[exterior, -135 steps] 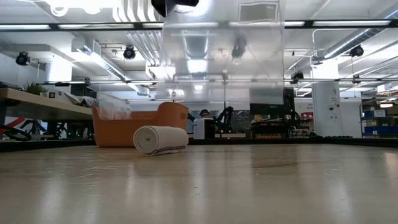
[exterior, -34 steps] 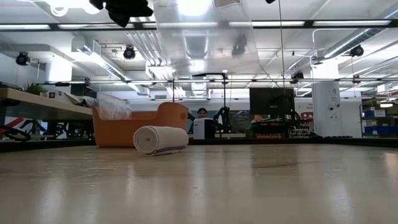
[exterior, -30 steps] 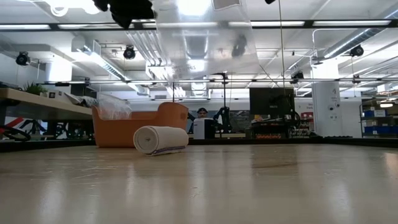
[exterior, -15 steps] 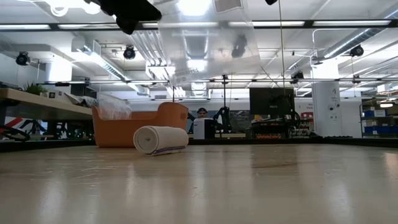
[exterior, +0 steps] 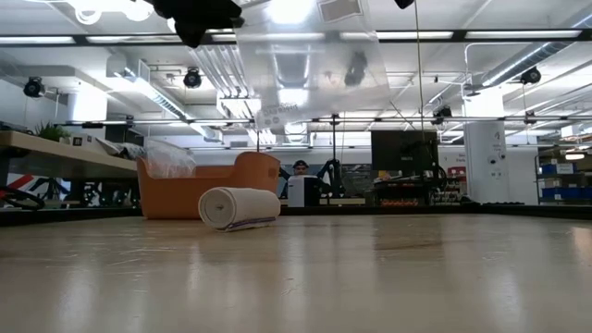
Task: Roll bandage
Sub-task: Open the transparent zip bag
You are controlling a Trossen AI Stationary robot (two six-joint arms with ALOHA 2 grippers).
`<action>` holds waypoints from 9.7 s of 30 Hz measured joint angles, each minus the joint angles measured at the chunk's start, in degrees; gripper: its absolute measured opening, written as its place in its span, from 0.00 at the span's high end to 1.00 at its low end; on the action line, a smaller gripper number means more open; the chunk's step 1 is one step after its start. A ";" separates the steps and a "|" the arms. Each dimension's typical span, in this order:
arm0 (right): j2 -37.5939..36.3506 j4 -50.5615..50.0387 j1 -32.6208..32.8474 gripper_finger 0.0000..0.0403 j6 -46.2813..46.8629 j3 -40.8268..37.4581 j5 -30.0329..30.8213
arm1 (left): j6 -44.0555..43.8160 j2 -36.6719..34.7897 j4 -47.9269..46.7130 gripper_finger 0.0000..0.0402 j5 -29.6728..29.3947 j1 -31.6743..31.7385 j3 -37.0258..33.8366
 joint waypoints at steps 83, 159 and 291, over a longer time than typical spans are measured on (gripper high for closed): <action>10.16 -6.14 -2.91 1.00 -0.77 1.86 16.07 | -0.65 12.86 -3.54 1.00 3.20 6.31 9.31; -6.26 34.01 -5.66 1.00 15.67 -20.06 10.51 | 21.93 12.70 46.39 1.00 -12.15 5.32 -4.57; -16.11 31.06 -4.12 0.82 -8.05 -25.90 -3.14 | 10.25 0.26 14.72 1.00 2.54 3.28 -3.43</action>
